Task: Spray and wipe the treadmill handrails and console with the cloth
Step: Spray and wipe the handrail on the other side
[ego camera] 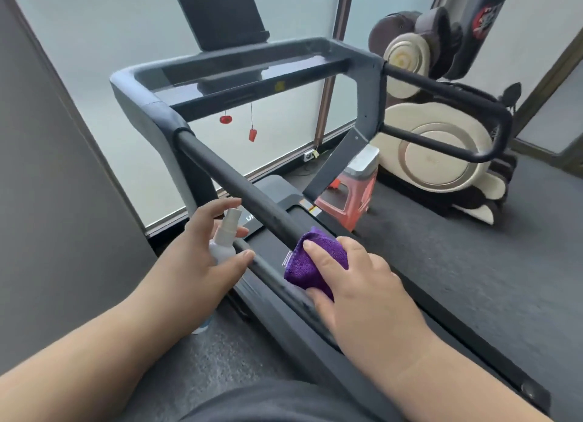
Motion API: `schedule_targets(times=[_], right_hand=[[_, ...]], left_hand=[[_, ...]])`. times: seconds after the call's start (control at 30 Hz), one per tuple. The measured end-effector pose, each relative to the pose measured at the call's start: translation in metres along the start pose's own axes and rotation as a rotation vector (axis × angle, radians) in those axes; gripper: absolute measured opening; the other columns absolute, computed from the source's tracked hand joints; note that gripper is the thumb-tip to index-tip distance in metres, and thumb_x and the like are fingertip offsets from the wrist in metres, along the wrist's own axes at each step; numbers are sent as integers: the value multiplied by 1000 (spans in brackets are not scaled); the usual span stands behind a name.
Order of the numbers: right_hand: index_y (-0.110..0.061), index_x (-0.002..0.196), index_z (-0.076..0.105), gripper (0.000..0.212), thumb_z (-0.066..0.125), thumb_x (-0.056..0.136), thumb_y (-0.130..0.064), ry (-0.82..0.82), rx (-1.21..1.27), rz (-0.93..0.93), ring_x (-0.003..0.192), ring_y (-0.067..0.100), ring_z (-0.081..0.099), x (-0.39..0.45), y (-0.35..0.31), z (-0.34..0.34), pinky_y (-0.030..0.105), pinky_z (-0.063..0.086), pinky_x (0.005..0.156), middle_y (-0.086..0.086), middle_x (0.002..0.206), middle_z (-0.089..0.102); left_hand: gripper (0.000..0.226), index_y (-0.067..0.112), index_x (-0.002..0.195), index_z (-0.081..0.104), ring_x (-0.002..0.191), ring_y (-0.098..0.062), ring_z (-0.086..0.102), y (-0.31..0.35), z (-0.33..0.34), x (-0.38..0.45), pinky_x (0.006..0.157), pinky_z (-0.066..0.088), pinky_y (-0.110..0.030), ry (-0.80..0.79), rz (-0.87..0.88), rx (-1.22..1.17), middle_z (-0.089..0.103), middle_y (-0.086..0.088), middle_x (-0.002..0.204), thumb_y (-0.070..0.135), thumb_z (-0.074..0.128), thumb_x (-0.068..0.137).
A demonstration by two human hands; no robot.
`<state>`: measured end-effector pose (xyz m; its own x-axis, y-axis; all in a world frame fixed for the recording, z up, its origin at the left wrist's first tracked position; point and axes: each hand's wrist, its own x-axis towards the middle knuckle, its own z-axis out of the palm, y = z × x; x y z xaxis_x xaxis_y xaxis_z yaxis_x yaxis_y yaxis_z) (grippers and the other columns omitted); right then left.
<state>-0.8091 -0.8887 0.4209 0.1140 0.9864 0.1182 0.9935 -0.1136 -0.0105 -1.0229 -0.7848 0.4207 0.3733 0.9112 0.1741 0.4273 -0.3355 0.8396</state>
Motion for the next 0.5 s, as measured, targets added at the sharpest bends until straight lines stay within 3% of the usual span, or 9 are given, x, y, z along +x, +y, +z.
schedule_targets(times=[0.07, 0.2, 0.33, 0.5], right_hand=[[-38, 150, 32, 65, 56, 91, -52, -43, -109, -46, 87, 33, 57, 12, -6, 0, 44, 54, 68, 19, 142, 47], [-38, 153, 2, 72, 47, 98, -41, -125, -124, -155, 99, 36, 51, 56, -23, -3, 44, 49, 75, 21, 149, 27], [-38, 154, 5, 74, 52, 97, -36, -198, -57, -169, 111, 39, 46, 113, -54, -9, 52, 51, 86, 16, 136, 34], [-36, 155, 7, 67, 41, 99, -47, -193, -2, -188, 123, 40, 45, 117, -52, -9, 50, 44, 97, 16, 158, 19]], left_hand=[[62, 65, 128, 38, 87, -3, 69, -4, 1, -2, 75, 48, -28, 17, -3, -3, 64, 30, 111, 40, 72, 83], [64, 65, 131, 37, 83, -4, 69, -12, 5, -3, 72, 49, -28, 85, -17, -6, 63, 30, 112, 40, 73, 85], [65, 63, 130, 37, 86, 1, 67, -12, 8, -2, 75, 46, -24, 153, 0, -5, 63, 30, 110, 34, 74, 86], [64, 64, 128, 37, 89, 2, 64, -12, 0, -5, 73, 43, -17, 180, 18, 20, 62, 31, 111, 32, 74, 86]])
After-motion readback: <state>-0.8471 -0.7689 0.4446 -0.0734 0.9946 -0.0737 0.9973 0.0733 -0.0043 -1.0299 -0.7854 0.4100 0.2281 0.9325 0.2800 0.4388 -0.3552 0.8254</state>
